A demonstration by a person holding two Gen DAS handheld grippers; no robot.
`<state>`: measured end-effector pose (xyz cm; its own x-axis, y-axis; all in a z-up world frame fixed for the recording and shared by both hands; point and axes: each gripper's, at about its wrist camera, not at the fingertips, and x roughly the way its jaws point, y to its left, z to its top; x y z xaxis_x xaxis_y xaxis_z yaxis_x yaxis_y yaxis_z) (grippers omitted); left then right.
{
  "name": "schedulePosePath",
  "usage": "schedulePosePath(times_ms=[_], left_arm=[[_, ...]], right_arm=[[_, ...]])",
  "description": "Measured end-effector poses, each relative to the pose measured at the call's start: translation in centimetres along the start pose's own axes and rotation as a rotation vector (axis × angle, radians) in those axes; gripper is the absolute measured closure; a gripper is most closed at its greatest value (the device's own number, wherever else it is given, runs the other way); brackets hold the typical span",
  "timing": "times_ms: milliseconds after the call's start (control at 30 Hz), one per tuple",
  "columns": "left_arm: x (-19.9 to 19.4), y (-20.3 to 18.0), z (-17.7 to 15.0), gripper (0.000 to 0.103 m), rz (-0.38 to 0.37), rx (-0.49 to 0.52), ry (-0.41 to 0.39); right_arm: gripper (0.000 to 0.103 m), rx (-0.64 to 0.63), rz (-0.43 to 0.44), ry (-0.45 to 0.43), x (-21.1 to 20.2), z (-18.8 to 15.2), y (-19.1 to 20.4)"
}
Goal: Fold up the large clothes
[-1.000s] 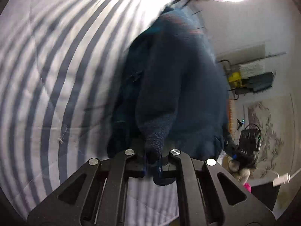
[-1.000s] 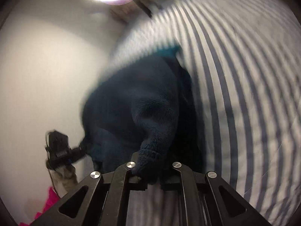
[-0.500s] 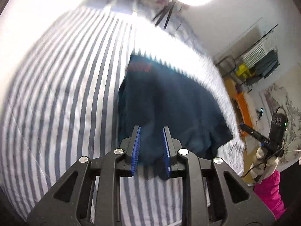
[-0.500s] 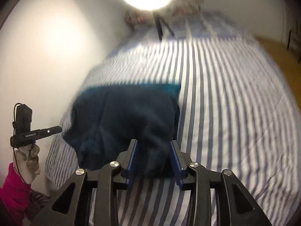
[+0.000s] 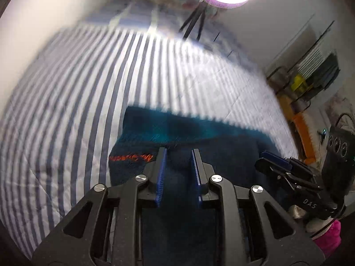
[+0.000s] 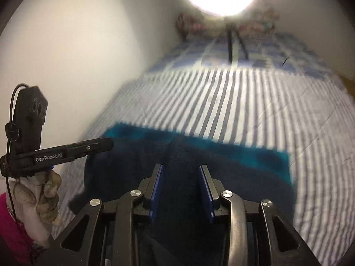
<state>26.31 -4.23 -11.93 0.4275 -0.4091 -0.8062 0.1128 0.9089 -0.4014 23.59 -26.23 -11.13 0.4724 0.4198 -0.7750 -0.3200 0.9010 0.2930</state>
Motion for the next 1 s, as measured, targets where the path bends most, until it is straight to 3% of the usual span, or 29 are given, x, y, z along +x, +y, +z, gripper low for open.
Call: schedulePosePath(times_ms=[67, 200, 333, 433, 567, 700, 800, 867, 933, 1000], left_arm=[[1.9, 1.8, -1.2, 0.083, -0.001, -0.016, 0.076], [1.7, 2.4, -1.8, 0.085, -0.03, 0.021, 0.062], [-1.5, 0.7, -1.7, 0.085, -0.003, 0.048, -0.005], [-3.7, -1.6, -3.1, 0.085, -0.081, 0.129, -0.035], [-2.9, -4.6, -6.1, 0.085, -0.155, 0.23, 0.042], [0.8, -2.7, -8.8, 0.085, -0.143, 0.185, 0.16], [1.1, -2.6, -10.0, 0.083, -0.135, 0.255, 0.134], [0.3, -2.9, -9.8, 0.083, -0.119, 0.272, 0.142], [-0.7, -3.1, -9.8, 0.083, -0.13, 0.272, 0.137], [-1.8, -2.9, -9.3, 0.083, -0.154, 0.264, 0.121]], right_arm=[[0.069, -0.008, 0.018, 0.047, 2.0, -1.4, -0.5], [0.069, -0.049, 0.006, 0.087, 3.4, -2.8, -0.7], [0.071, 0.001, 0.042, 0.062, -0.1, -1.7, -1.0], [0.068, -0.023, 0.07, 0.04, -2.7, -2.8, -1.0], [0.069, -0.043, 0.14, 0.09, -3.5, -6.1, -0.6], [0.071, -0.064, 0.139, 0.161, -2.0, -9.6, -0.8], [0.072, -0.043, 0.157, 0.185, -1.4, -10.6, -1.3], [0.072, -0.101, 0.13, 0.195, -1.9, -10.5, -0.6], [0.072, -0.107, 0.145, 0.179, -3.5, -9.9, -0.5], [0.072, -0.062, 0.178, 0.109, -5.6, -9.3, -1.5]])
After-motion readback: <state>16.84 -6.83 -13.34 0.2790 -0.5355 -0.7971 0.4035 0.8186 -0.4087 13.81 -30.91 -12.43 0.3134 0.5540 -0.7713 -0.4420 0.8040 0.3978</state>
